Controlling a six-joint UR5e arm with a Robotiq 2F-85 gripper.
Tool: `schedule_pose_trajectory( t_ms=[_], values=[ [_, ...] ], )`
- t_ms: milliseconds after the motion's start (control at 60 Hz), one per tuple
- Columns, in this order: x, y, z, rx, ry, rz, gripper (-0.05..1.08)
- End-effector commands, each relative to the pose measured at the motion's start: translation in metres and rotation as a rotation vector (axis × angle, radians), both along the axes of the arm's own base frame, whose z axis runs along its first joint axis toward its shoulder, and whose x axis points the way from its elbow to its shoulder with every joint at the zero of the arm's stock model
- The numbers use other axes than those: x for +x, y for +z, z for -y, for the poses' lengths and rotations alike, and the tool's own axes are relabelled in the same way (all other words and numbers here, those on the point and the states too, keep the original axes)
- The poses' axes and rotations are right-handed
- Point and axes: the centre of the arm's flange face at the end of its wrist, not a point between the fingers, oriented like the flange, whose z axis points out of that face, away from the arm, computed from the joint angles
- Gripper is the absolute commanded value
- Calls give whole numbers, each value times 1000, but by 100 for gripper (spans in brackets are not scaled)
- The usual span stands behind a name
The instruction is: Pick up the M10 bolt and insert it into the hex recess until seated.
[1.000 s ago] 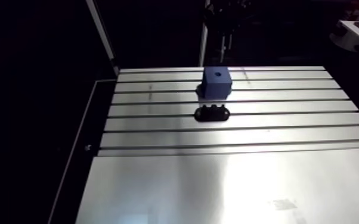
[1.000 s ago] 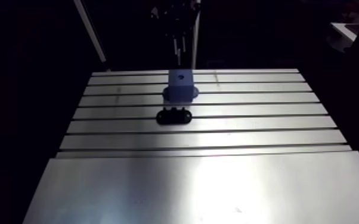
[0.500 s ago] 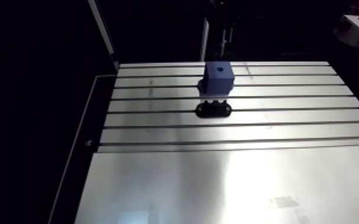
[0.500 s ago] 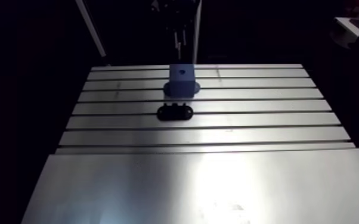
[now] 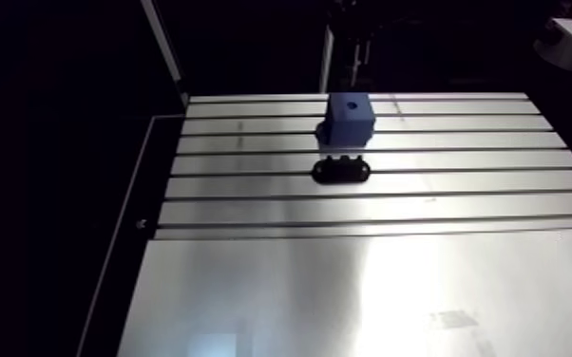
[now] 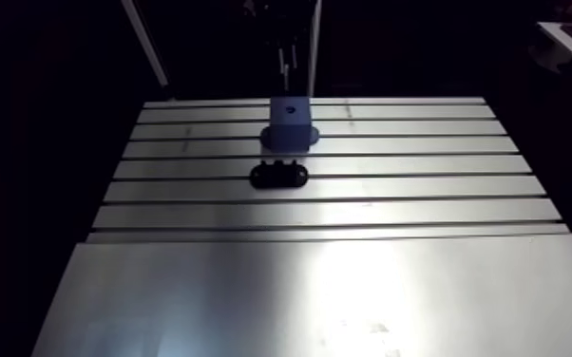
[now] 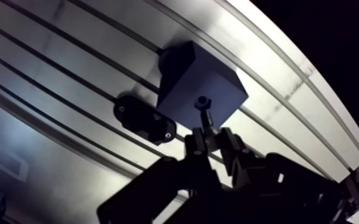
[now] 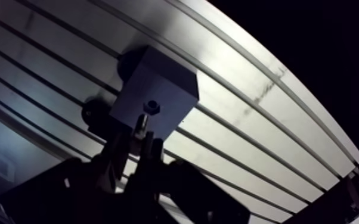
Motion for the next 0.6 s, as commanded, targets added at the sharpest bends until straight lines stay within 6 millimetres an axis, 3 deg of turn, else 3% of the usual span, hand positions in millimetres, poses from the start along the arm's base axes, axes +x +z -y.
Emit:
schedule_pose_trajectory(
  t_ms=[17, 600],
  values=[
    [-2, -5, -1, 1, -5, -3, 108],
    [-2, -9, -2, 1, -19, -24, 108]
  ],
)
